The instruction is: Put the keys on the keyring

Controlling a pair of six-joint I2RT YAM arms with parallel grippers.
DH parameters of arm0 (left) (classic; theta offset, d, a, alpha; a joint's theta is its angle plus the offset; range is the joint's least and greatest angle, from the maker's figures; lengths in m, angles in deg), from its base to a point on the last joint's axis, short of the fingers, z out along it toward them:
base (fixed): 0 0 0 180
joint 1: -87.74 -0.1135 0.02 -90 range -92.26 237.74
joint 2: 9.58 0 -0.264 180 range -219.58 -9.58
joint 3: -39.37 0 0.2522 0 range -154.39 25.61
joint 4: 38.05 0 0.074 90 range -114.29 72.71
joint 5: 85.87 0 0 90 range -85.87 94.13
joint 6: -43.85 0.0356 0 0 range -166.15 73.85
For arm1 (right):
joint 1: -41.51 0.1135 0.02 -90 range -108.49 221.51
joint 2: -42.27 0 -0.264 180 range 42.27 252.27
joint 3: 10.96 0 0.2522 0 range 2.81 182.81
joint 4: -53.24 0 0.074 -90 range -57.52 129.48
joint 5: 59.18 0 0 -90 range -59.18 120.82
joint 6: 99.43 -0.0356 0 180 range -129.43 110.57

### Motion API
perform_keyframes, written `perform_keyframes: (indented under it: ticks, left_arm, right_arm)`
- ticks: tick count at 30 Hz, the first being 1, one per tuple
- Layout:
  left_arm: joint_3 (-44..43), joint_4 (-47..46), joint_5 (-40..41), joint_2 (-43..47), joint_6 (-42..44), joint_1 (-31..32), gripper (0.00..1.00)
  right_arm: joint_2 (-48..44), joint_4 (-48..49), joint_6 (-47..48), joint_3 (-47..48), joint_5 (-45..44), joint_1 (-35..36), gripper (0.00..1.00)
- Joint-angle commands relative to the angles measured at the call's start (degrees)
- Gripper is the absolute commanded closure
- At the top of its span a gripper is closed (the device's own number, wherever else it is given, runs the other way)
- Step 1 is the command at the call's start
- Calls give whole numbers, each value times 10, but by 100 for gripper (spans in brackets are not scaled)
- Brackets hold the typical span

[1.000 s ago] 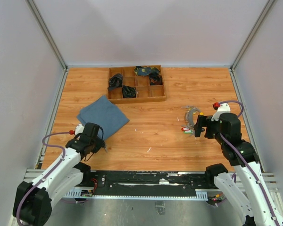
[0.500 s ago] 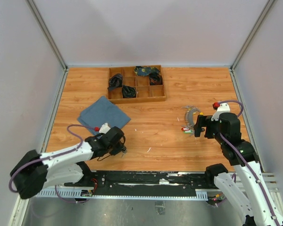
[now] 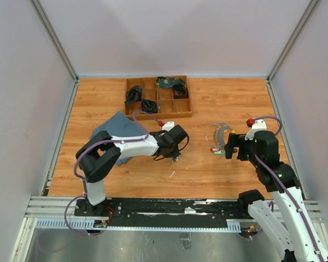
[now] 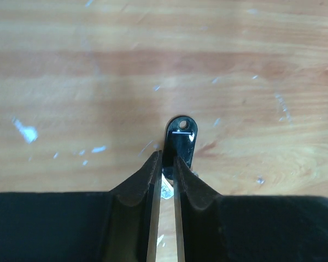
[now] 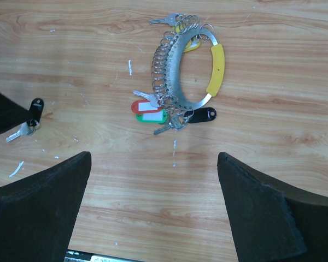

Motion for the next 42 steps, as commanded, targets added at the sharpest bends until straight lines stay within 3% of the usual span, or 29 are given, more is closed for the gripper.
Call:
perform_keyframes:
  ticks: [1, 8, 13, 16, 22, 29, 36, 42]
  left_arm:
    - [-84, 28, 15, -65, 125, -6, 81]
    - [-168, 40, 38, -89, 210, -35, 77]
    - [-109, 11, 60, -9, 236, -55, 50]
    - [-45, -26, 50, 39, 240, -69, 41]
    - [44, -80, 4, 76, 243, -124, 47]
    - [79, -99, -17, 74, 255, -159, 49]
    - [144, -38, 67, 121, 182, -166, 49]
    - [220, 74, 152, 221, 65, -197, 46]
  right_arm:
    - [-2, -6, -6, -4, -3, 11, 2]
    - [-7, -6, -6, -3, 0, 11, 2]
    - [-9, -7, -6, -4, 4, 11, 2]
    - [-8, -7, -6, -4, 7, 11, 2]
    - [-2, -6, -4, -3, 14, 11, 2]
    - [0, -5, -4, -5, 21, 11, 2]
    - [7, -4, -2, -5, 26, 11, 2]
    - [12, -1, 0, -6, 33, 11, 2]
